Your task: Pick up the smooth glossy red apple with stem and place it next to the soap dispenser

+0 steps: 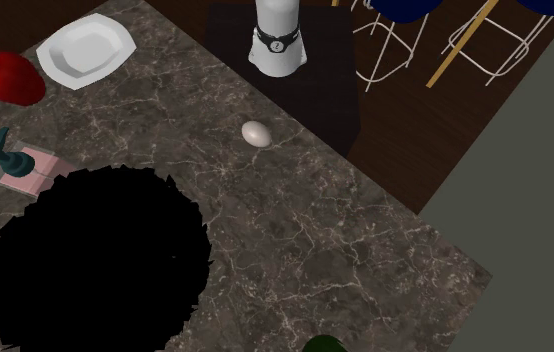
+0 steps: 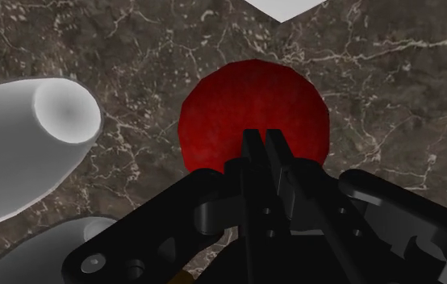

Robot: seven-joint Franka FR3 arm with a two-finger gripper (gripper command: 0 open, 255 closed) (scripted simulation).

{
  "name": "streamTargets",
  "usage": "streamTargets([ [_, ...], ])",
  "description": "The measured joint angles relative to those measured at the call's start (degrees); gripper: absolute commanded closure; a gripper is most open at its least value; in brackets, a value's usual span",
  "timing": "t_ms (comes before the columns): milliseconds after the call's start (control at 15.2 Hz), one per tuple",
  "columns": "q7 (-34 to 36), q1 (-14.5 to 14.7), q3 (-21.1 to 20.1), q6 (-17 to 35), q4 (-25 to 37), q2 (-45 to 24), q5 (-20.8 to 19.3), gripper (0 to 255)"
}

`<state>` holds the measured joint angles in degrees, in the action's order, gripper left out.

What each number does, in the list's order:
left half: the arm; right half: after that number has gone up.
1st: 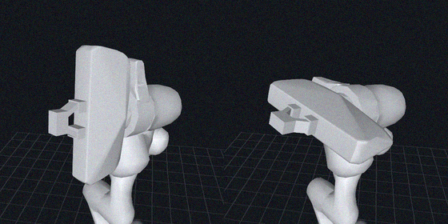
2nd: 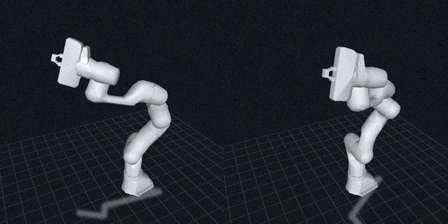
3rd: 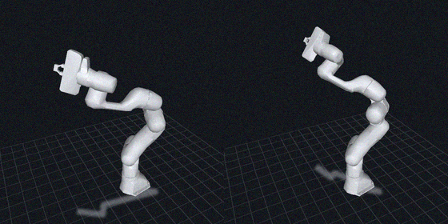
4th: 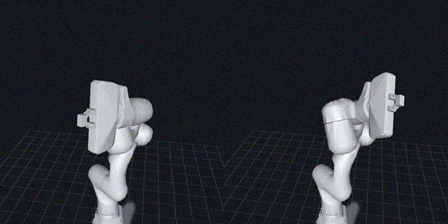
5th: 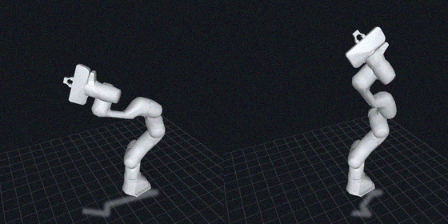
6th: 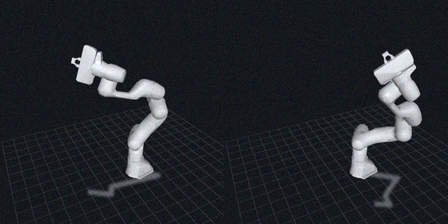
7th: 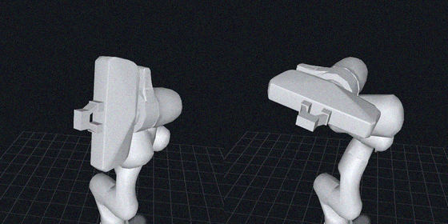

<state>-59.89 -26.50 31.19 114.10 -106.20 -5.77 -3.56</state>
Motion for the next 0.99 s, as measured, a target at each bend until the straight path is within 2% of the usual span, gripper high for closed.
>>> streamTargets([
  [990, -0.6, -0.6, -0.2, 10.1, -6.9, -3.7, 1.9, 255],
])
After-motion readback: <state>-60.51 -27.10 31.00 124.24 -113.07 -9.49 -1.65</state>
